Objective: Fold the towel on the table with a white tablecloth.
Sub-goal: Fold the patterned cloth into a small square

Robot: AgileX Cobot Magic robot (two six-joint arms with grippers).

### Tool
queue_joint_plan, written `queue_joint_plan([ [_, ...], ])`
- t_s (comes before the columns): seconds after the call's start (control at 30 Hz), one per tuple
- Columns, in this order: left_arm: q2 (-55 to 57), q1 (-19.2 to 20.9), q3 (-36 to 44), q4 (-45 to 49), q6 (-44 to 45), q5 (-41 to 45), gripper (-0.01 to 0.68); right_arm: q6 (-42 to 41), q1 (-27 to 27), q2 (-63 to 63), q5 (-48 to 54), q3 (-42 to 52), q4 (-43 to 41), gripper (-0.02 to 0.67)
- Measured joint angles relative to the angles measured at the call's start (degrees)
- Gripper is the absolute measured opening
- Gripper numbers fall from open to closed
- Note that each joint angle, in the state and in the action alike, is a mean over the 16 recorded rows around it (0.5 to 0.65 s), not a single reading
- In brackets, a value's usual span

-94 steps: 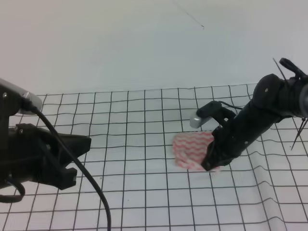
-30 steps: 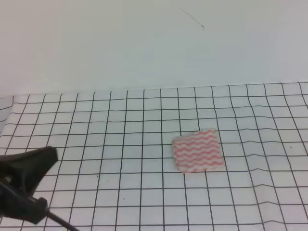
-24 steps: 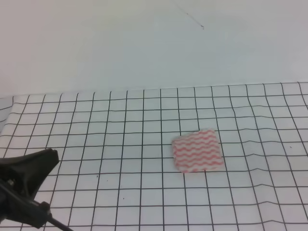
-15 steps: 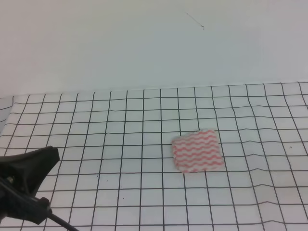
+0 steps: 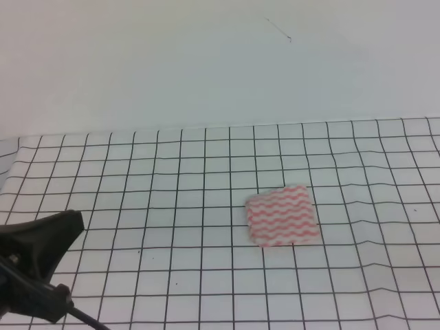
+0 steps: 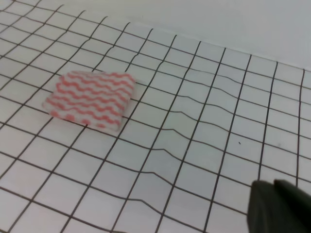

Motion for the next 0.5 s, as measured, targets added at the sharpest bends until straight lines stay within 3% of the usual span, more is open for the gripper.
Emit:
queue_joint_plan([
  [0.27,-9.9,0.1,6.4,2.3,0.8,-9.7,0.000,-0.1,0.0,0.0,0.0,0.0,0.0,0.001],
  [0.5,-19.8,2.4,14.1,18.2,-16.0,-14.3,0.000,-0.1,0.0,0.0,0.0,0.0,0.0,0.000],
])
